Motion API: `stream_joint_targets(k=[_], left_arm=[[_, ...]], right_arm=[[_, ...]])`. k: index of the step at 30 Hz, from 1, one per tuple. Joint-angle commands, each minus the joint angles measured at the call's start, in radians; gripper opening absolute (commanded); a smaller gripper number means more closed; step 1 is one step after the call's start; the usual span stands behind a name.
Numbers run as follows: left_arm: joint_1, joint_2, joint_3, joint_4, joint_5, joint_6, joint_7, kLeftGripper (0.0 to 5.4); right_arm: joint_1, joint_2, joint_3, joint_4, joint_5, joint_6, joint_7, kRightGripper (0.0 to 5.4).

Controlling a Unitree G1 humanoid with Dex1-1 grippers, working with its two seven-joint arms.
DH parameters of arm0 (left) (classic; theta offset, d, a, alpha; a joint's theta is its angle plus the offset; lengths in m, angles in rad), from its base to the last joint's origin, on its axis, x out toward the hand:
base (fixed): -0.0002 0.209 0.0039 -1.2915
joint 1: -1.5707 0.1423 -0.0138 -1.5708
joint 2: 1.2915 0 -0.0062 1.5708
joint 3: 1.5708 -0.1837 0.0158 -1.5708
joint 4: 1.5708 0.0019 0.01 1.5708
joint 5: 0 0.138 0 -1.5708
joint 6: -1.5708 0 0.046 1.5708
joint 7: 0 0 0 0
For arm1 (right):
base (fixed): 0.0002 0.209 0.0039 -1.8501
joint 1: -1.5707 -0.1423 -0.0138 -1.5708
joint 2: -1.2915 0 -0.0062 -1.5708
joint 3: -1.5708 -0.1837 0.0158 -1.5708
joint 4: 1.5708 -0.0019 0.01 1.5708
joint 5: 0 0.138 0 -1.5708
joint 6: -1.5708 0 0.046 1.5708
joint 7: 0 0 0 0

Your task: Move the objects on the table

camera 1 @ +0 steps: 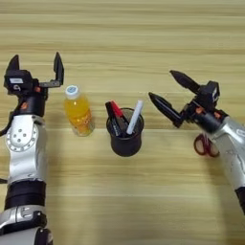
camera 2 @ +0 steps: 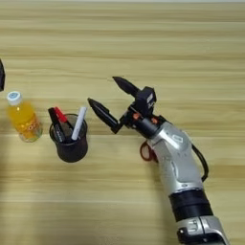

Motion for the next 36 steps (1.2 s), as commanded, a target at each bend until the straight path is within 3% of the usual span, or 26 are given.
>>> stream_joint_targets(k=[1,13,18,36], left_arm=[[-0.01,-0.004,-0.002,0.003,-0.004,-0.008,0.007,5.37],[-0.011,-0.008,-0.003,0.009,-0.003,-0.016,0.005,5.37],[-0.013,-0.009,-0.005,0.011,-0.002,-0.019,0.006,5.37],[-0.016,-0.015,-0.007,0.038,0.0,-0.044,0.004,5.37]], right_arm=[[0.023,-0.051,0.022,-0.034,-0.011,0.052,0.055,5.4],[0.027,-0.187,0.111,0.018,-0.208,0.035,0.124,5.4],[0.018,-0.172,0.145,0.065,-0.271,0.011,0.103,5.4],[-0.041,-0.065,0.219,0.173,-0.353,-0.038,0.044,5.4]])
